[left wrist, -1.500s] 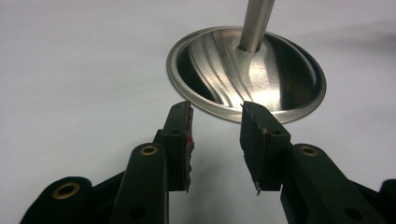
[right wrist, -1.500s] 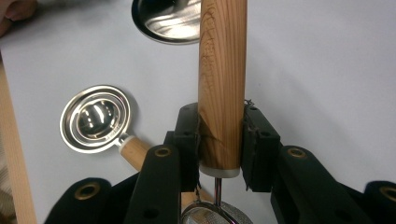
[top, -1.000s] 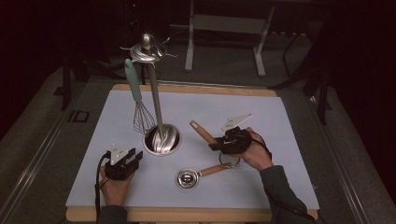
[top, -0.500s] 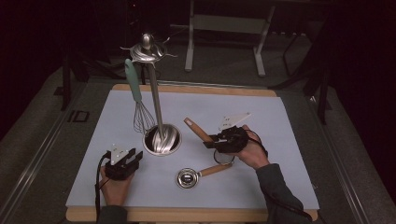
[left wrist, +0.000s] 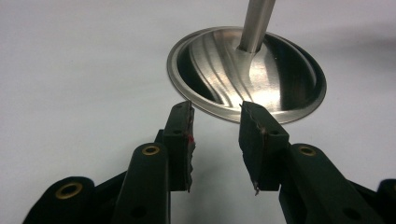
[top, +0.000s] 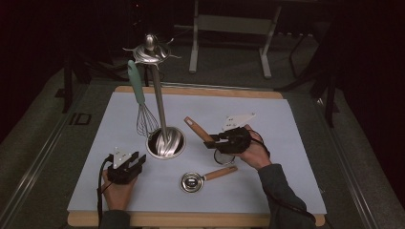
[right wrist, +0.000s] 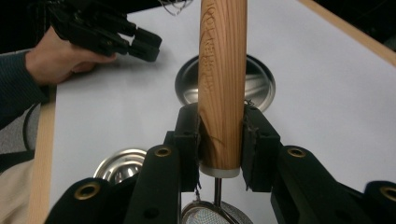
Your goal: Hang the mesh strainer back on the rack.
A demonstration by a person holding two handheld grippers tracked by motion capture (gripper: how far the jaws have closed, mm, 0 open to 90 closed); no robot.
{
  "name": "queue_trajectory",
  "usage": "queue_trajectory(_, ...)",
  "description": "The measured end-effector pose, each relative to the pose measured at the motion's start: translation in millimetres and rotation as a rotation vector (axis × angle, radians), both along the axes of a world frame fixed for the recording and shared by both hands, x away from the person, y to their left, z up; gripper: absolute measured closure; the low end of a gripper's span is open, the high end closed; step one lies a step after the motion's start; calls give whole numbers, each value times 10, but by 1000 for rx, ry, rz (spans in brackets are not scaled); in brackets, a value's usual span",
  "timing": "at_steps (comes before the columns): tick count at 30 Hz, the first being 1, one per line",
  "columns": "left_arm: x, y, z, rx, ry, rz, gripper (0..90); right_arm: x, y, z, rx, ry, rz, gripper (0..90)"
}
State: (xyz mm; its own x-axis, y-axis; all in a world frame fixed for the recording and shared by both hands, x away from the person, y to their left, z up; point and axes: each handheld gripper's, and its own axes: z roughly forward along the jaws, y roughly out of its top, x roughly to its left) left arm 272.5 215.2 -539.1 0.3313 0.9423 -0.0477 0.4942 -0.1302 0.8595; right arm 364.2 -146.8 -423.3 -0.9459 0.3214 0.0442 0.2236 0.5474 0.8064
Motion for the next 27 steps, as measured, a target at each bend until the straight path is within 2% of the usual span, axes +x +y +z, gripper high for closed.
queue_trajectory(8,0,2,0,-2,0,0,650,-24,98,91,36,-45,17,707)
queue_trajectory(18,0,3,0,-5,-1,0,650,-39,200,186,36,-101,37,707)
queue_trajectory(27,0,4,0,-5,0,0,651,-55,227,282,62,-125,40,707)
